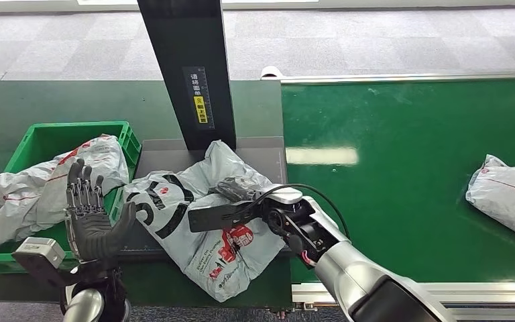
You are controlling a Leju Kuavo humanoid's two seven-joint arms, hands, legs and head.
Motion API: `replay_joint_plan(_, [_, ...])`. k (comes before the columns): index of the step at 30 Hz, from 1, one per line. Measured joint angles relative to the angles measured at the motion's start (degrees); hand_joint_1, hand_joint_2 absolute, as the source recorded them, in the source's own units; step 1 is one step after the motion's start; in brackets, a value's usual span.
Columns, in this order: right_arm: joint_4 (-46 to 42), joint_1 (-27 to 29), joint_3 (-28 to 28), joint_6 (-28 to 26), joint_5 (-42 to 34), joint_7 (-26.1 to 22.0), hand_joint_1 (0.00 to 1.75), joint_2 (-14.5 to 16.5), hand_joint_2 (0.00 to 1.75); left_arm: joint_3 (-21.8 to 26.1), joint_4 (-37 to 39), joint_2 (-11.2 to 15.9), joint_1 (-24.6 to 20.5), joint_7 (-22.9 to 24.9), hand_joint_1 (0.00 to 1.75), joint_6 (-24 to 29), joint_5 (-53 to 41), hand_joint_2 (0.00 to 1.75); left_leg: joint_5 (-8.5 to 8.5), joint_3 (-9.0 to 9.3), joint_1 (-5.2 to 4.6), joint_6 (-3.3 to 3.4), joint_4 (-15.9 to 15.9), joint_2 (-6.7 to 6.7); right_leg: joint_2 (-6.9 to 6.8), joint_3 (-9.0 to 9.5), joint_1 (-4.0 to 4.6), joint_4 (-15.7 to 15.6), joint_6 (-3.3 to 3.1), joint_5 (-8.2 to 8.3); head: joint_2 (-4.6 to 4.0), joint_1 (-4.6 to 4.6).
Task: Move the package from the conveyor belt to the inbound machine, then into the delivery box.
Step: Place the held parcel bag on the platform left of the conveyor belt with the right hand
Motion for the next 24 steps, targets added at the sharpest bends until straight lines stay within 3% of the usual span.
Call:
replay_joint_plan(3, [0.9, 0.0, 0.1, -0.7, -1.3, 1.2, 0.00, -0.1, 1.75, -0.2, 0.5, 0.0, -0.1, 0.7, 0.00, -0.4, -0.4, 1.75, 0.00, 0.01, 0.00, 0.00, 0.0, 0.00, 0.00, 0.00, 0.01, 0.0, 0.00, 0.00, 0.00, -0.01])
replay_joint_plan(6, [1.2, 0.1, -0.3, -4.9, -3.3, 0.7, 0.00, -0.6, 1.75, -0.2, 0.8, 0.0, 0.0, 1.2, 0.00, -0.6, -0.6, 1.75, 0.00, 0.02, 0.01, 0.00, 0.0, 0.01, 0.00, 0.00, 0.01, 0.0, 0.00, 0.00, 0.00, -0.01])
replay_joint_plan(9, [0.7, 0.3, -2.1, -9.9, -6.4, -1.1, 0.00, -1.6, 1.75, -0.1, 0.9, 0.0, 0.7, 1.3, 0.00, -0.6, -0.6, 1.75, 0.00, 0.01, 0.00, 0.00, 0.0, 0.00, 0.00, 0.00, 0.01, 0.0, 0.00, 0.00, 0.00, 0.00])
replay_joint_plan(13, [-1.9, 2.3, -5.9, -12.3, -13.7, -5.9, 0.00, -3.2, 1.75, 0.0, 0.9, 0.0, 1.4, 1.1, 0.00, -0.6, -0.7, 1.75, 0.00, 0.00, 0.00, 0.00, 0.0, -0.02, -0.01, -0.01, 0.00, 0.0, 0.00, 0.00, 0.00, -0.01])
replay_joint_plan(16, [-6.9, 5.9, -12.5, -8.2, -27.0, -10.8, 0.00, -5.2, 1.75, -0.1, 1.3, 0.0, 1.6, 0.1, 0.00, -0.5, -0.6, 1.75, -0.01, -0.02, 0.00, 0.00, 0.0, -0.09, -0.06, 0.00, 0.00, 0.0, 0.02, -0.01, 0.00, 0.00])
replay_joint_plan(19, [-11.9, 9.4, -19.2, 0.9, -38.3, -11.5, 0.00, -7.6, 1.75, -0.3, 2.1, 0.1, 1.4, -0.4, 0.00, -1.3, 0.9, 1.75, -0.01, -0.03, 0.00, 0.01, 0.0, -0.07, -0.06, 0.00, -0.01, 0.0, 0.02, -0.01, 0.00, 0.00])
replay_joint_plan(21, [-14.1, 11.1, -22.1, 5.3, -41.1, -11.5, 0.00, -9.2, 1.75, -0.4, 2.5, 0.2, 1.3, -0.3, 0.00, -2.7, 2.5, 1.75, -0.01, -0.02, 0.00, 0.01, 0.0, -0.04, -0.05, 0.00, -0.01, 0.0, 0.02, -0.01, 0.00, -0.01])
replay_joint_plan(24, [-16.3, 13.1, -24.4, 6.8, -41.8, -11.7, 0.00, -11.3, 1.75, -0.4, 2.7, 0.4, 1.4, 0.0, 0.00, -4.6, 4.0, 1.75, -0.01, 0.00, 0.00, 0.01, 0.0, -0.06, -0.05, 0.00, -0.01, 0.0, 0.01, -0.01, 0.00, -0.01])
